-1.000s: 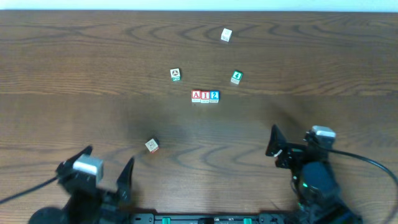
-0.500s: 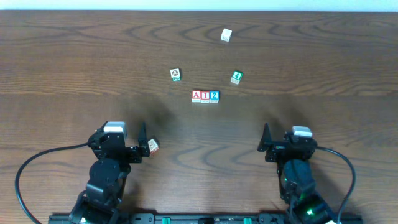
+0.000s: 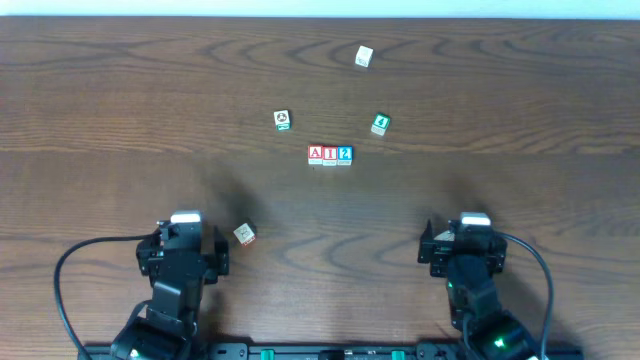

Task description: Spell out Ai2

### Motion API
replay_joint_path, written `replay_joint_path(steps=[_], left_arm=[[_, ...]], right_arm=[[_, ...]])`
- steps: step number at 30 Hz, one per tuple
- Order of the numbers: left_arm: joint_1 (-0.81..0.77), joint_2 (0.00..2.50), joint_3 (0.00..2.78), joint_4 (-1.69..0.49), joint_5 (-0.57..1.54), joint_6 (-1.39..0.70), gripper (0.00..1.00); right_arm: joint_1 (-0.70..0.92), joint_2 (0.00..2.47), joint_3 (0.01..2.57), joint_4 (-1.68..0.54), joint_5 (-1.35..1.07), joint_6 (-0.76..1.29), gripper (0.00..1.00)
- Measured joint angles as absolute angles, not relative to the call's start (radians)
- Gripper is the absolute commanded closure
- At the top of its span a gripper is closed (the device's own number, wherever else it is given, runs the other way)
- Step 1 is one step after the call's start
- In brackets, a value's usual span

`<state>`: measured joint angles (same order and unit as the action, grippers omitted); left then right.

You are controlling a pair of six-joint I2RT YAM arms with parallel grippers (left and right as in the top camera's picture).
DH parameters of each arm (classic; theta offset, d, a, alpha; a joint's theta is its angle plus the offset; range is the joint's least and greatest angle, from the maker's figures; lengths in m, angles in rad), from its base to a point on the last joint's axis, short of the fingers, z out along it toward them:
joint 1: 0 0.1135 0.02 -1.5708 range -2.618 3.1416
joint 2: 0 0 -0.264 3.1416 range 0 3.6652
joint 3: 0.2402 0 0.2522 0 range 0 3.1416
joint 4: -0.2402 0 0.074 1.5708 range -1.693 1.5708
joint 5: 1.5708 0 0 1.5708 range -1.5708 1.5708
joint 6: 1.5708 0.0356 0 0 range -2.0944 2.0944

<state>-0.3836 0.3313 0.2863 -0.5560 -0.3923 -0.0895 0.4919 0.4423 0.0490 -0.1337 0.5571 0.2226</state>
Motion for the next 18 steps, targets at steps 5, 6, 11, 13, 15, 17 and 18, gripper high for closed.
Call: replay_joint_path(steps=[5,6,11,13,15,17,18], left_arm=[[-0.384,0.331,0.286,-0.686,-0.396,-0.09,0.05],[-0.384,0.331,0.286,-0.713,-0.396,-0.09,0.04],[-0.384,0.319,0.286,-0.778,-0.395,-0.09,0.05],[-0.383,0.302,0.285,-0.781,-0.396,-0.089,0.05],[-0.384,0.273,0.274,-0.78,-0.396,-0.089,0.05],[-0.384,0.236,0.25,-0.781,-0.396,-0.089,0.05],[-0.384,0.212,0.233,-0.783,-0.396,-0.089,0.05]], right_arm=[[0.467,0.308,0.049,-0.133,0.559,0.222,0.01],[0.46,0.273,0.049,-0.133,0.558,0.222,0.01],[0.435,0.147,0.049,-0.132,0.558,0.222,0.01],[0.424,0.116,0.049,-0.132,0.559,0.223,0.01],[0.412,0.092,0.049,-0.133,0.558,0.222,0.01],[0.402,0.073,0.049,-0.133,0.559,0.223,0.01],[0.398,0.064,0.049,-0.133,0.559,0.222,0.01]])
